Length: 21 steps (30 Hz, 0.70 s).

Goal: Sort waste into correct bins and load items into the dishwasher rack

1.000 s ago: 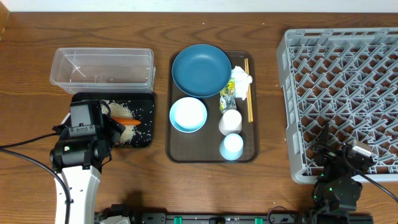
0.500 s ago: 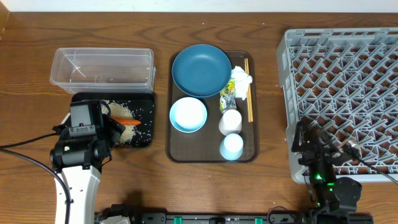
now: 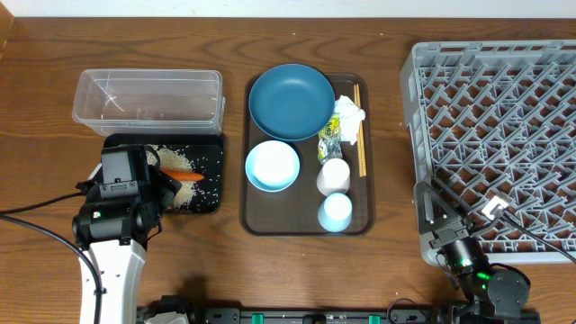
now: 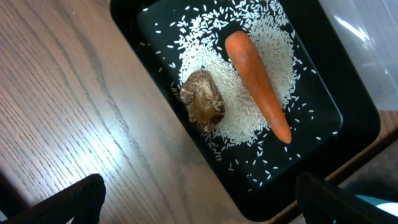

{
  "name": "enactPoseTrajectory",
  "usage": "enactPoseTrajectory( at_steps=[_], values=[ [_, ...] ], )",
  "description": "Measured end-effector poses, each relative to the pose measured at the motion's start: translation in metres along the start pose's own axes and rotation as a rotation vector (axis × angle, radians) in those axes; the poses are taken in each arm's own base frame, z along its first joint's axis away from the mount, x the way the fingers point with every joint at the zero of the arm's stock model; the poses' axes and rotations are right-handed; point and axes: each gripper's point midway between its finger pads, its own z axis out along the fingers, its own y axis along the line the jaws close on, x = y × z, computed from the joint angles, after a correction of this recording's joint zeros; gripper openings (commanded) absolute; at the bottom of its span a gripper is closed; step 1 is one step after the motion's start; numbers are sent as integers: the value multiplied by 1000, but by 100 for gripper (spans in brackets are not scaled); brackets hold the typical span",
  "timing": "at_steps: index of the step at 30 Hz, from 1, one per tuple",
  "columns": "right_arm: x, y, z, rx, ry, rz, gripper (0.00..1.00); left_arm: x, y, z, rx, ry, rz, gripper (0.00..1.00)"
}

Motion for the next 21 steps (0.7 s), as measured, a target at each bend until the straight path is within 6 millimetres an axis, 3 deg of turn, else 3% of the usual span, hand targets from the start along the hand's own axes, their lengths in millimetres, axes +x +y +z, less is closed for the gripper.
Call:
enactPoseTrajectory(
  at_steps=[8, 17, 21],
  values=[
    [1, 15, -1, -42, 28, -33, 99, 0, 0, 0, 0, 0, 0, 98],
    [-43, 100, -2, -150, -35, -223, 99, 0, 0, 0, 0, 0, 0, 98],
    [-66, 129, 14, -152, -10, -289, 99, 0, 0, 0, -1, 1, 0, 98]
  ],
)
